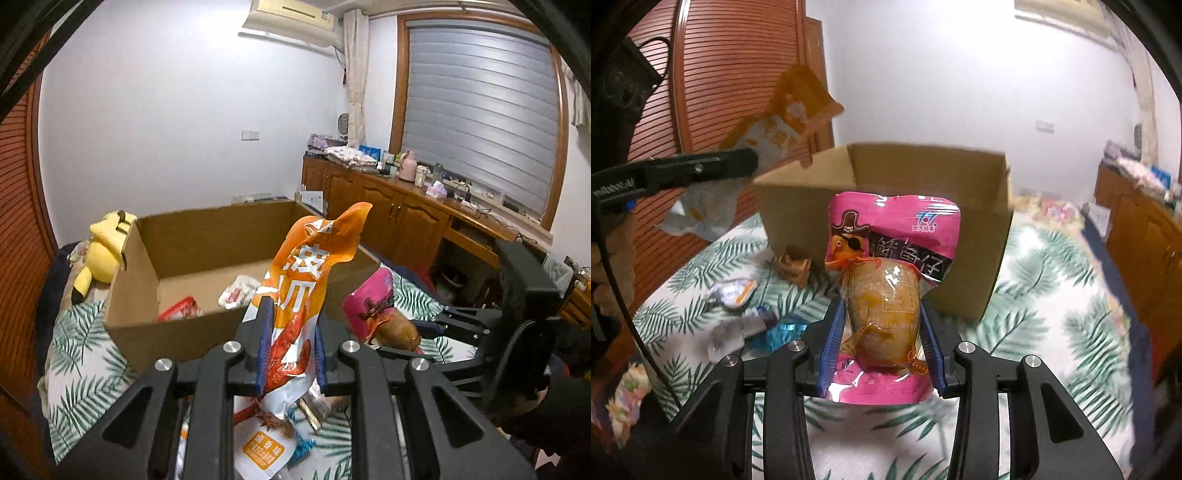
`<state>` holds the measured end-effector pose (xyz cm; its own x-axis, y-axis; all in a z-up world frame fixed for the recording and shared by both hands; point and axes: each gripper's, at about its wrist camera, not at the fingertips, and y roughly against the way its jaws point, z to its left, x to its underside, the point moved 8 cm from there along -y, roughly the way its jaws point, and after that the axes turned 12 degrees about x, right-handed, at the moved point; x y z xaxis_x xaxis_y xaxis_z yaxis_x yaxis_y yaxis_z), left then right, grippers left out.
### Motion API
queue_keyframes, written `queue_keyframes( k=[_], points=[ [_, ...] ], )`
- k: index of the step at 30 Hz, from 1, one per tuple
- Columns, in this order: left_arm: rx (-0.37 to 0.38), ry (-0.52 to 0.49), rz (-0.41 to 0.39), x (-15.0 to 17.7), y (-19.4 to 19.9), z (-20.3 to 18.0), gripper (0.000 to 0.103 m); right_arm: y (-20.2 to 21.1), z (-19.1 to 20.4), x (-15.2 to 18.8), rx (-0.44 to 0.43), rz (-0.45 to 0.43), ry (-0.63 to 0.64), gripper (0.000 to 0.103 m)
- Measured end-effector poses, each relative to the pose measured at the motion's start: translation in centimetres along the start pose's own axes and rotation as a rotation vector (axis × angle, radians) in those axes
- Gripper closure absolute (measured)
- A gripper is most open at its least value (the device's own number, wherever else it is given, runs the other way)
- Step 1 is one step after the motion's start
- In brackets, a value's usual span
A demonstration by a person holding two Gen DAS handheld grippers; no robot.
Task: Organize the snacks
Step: 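Carry both packs over the box and open both tools to drop them inside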
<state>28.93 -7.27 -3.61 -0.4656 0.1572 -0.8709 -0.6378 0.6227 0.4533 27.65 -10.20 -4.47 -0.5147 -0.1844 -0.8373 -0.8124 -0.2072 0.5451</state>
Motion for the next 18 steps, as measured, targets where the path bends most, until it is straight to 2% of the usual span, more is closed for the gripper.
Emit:
queue_keyframes(
  k=[11, 18],
  points=[
    [-0.011, -0.013, -0.083, -4.4, -1.5, 3.2, 0.086, -0.5, -0.3, -8.4, 0.007, -0.115, 0.036, 0.063],
    [-0.019, 0.033, -0.116, -6.1, -3.4, 6.4, 0.086, -2.6, -0.1, -11.1, -0.003, -0.16, 0.025, 0.063]
  ],
)
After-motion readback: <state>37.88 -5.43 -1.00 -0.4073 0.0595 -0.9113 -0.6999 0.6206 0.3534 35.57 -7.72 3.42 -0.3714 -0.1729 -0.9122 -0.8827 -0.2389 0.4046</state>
